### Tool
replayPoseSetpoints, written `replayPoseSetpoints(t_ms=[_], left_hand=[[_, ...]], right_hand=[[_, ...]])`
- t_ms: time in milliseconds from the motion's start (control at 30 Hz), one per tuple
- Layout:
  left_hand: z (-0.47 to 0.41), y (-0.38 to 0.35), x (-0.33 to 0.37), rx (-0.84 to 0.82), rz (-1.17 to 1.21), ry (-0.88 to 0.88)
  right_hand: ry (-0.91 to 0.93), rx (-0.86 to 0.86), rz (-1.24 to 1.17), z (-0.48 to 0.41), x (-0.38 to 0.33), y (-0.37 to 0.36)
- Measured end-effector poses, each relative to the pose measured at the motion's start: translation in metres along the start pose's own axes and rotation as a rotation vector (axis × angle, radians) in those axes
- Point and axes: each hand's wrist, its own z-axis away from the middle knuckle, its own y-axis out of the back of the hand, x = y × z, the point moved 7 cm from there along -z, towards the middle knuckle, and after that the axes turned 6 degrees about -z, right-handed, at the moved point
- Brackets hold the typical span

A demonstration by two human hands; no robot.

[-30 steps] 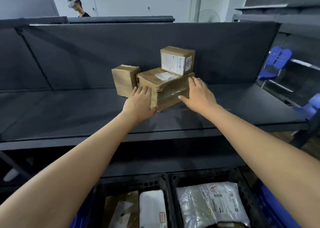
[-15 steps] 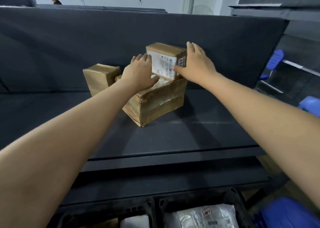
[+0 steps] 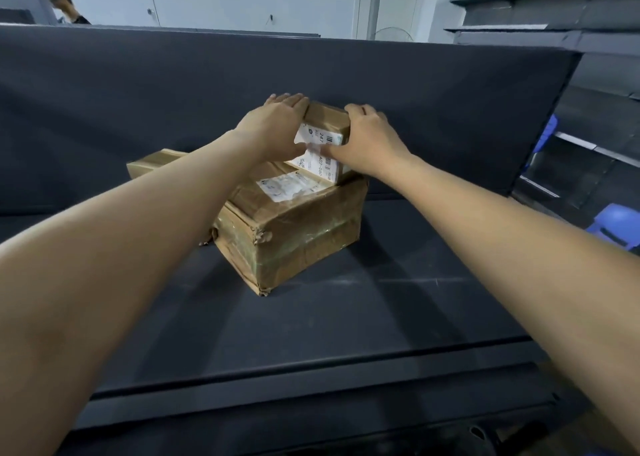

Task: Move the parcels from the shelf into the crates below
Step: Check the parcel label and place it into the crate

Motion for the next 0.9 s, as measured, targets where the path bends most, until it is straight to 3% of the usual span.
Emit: replayPoseSetpoints(t_ms=[333, 567, 900], left_hand=[[0.037, 0.039, -0.001, 0.090, 0.170, -0.147], [0.100, 0.060, -0.003, -0.093, 0.340, -0.072], [0.198, 0.089, 0.027, -0.162, 0.606, 0.023]], right_hand=[[0.147, -0.041, -0.194, 0.024, -0.012, 0.043], [0.252, -0.282, -0.173, 0.072, -0.045, 0.071], [0.298, -0.390, -0.219, 0.150, -0.089, 0.096]])
